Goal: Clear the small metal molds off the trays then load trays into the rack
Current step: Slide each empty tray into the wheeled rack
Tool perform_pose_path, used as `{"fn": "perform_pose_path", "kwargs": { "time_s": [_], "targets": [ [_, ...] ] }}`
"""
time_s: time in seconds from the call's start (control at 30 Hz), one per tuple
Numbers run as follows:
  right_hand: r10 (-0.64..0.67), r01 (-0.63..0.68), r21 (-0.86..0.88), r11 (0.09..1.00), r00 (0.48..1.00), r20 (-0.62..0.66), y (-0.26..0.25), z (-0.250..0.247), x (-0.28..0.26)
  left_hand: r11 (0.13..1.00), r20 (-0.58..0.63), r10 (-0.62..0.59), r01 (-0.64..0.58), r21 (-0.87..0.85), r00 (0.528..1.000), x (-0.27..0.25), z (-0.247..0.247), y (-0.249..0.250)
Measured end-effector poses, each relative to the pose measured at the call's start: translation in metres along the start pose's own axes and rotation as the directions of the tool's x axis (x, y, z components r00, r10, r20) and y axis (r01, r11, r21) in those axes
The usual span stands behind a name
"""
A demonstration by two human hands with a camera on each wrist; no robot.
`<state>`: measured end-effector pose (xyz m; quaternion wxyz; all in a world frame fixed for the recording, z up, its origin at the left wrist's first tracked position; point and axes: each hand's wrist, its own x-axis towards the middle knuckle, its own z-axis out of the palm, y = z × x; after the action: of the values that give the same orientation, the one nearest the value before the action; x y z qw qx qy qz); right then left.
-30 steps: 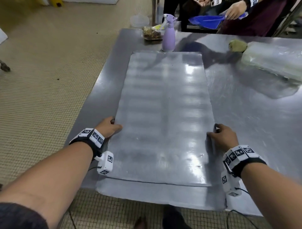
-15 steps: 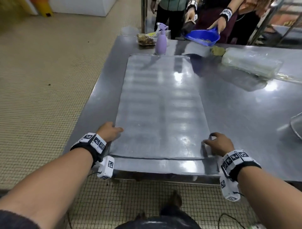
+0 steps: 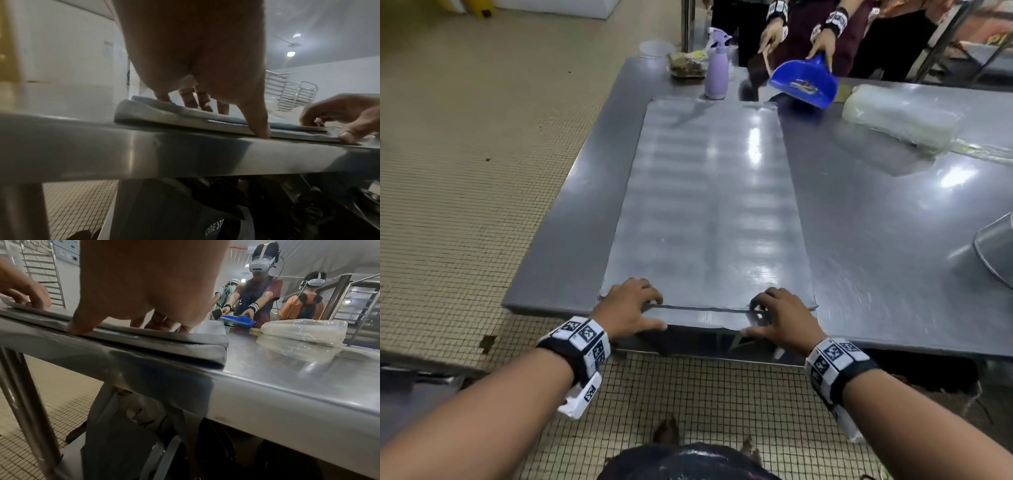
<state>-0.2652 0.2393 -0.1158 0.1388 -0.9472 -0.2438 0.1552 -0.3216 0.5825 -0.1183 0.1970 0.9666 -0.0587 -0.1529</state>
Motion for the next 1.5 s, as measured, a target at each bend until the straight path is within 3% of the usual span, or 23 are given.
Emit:
{"fn": "perform_pose_path", "kwargs": {
  "time_s": [0.33, 0.5, 0.57, 0.67, 0.77, 0.83, 0.9, 1.0, 1.13, 1.27, 1.5],
  "targets": [
    [0.036, -0.032, 0.049, 0.998, 0.996, -0.086, -0.003, 0.016, -0.019, 0.99, -0.134, -0.108, 0.094, -0.106, 0.985, -0.024, 0.016, 0.017],
    [0.054, -0.054, 0.02, 0.998, 0.998, -0.027, -0.001, 0.009, -0.028, 0.991, -0.074, -0.131, 0.128, -0.041, 0.989, -0.032, 0.017, 0.032],
    [0.092, -0.091, 0.09, 0.992, 0.996, -0.014, 0.005, 0.005, -0.035, 0.981, -0.044, -0.177, 0.173, -0.089, 0.983, -0.037, 0.017, 0.035],
    [0.165, -0.151, 0.176, 0.973, 0.984, -0.067, 0.023, -0.001, -0.038, 0.918, -0.098, -0.308, 0.268, -0.293, 0.946, -0.041, 0.015, 0.031],
    [0.38, -0.34, 0.221, 0.914, 0.907, -0.179, 0.063, -0.011, -0.035, 0.848, -0.23, -0.503, 0.424, -0.319, 0.833, -0.036, 0.007, 0.01],
    [0.514, -0.482, 0.206, 0.851, 0.846, -0.141, 0.087, -0.017, -0.031, 0.793, -0.233, -0.601, 0.533, -0.296, 0.765, -0.031, 0.002, -0.007],
    [0.566, -0.537, 0.228, 0.812, 0.82, -0.087, 0.096, -0.021, -0.024, 0.767, -0.163, -0.625, 0.562, -0.309, 0.764, -0.026, -0.004, -0.015],
    [0.561, -0.521, 0.298, 0.799, 0.826, -0.059, 0.089, -0.018, -0.013, 0.75, -0.09, -0.616, 0.547, -0.372, 0.783, -0.015, -0.01, -0.015],
    [0.61, -0.563, 0.323, 0.76, 0.791, -0.055, 0.081, -0.01, -0.009, 0.698, -0.11, -0.656, 0.545, -0.465, 0.746, -0.002, -0.002, -0.025],
    [0.616, -0.568, 0.337, 0.751, 0.787, -0.047, 0.08, -0.005, -0.006, 0.666, -0.094, -0.704, 0.606, -0.435, 0.704, -0.002, 0.005, -0.022],
    [0.612, -0.561, 0.352, 0.749, 0.79, -0.042, 0.08, -0.003, -0.015, 0.664, -0.079, -0.689, 0.584, -0.468, 0.72, -0.01, 0.01, -0.017]
  ]
}}
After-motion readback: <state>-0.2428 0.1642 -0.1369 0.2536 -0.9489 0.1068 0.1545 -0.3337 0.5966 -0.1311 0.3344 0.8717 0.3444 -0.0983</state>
